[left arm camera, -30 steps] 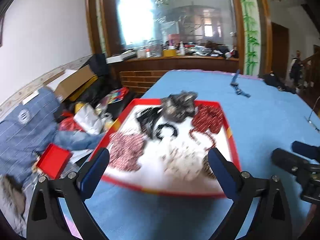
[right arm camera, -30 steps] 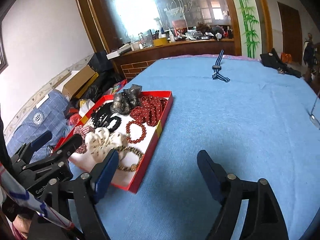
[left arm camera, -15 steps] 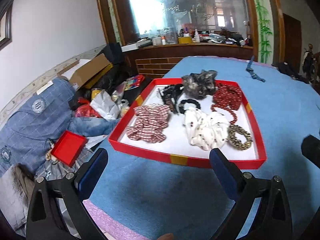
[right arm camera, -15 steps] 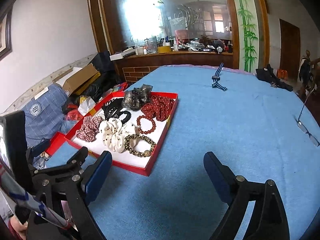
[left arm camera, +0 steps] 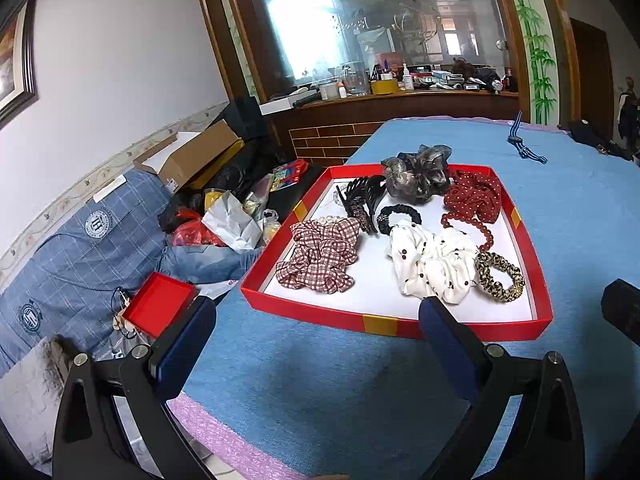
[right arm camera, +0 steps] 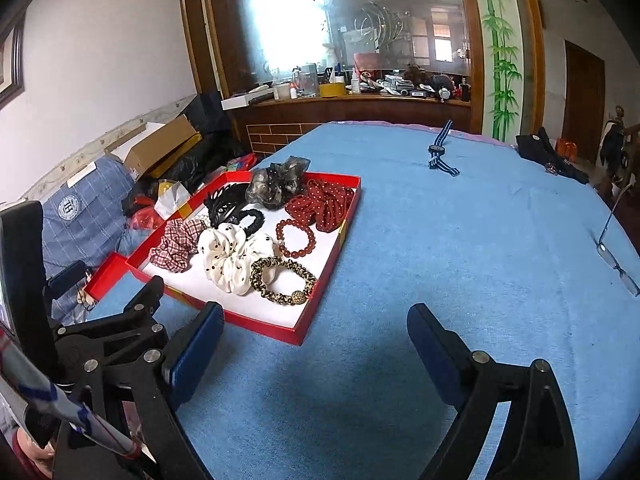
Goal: Organize jewelry
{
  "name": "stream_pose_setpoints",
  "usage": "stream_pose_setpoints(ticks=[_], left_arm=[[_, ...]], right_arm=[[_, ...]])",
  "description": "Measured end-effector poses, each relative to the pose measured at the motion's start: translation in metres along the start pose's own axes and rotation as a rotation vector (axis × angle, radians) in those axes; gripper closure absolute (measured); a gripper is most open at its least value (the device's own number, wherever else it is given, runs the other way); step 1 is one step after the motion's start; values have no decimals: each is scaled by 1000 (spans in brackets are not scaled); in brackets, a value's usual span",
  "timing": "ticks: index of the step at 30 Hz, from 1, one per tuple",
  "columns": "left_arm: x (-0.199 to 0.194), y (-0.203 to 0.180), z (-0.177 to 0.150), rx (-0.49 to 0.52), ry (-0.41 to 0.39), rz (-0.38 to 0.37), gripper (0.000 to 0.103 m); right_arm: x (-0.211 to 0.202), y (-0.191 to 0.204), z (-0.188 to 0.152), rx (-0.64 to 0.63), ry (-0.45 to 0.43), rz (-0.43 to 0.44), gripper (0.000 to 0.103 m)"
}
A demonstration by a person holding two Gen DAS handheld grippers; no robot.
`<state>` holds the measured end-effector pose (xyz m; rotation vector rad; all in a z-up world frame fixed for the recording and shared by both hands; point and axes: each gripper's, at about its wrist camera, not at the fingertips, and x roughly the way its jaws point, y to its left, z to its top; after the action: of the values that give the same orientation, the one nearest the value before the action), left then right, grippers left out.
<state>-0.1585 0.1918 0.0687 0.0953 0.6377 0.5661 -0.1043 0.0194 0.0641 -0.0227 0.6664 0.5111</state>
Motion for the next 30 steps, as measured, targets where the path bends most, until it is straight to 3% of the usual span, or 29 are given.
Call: stream_pose_setpoints(ticks=[30], left_arm=[[9, 0, -8, 6, 14, 2, 2]], right_arm=[[10, 1, -2, 1, 28, -21, 8]])
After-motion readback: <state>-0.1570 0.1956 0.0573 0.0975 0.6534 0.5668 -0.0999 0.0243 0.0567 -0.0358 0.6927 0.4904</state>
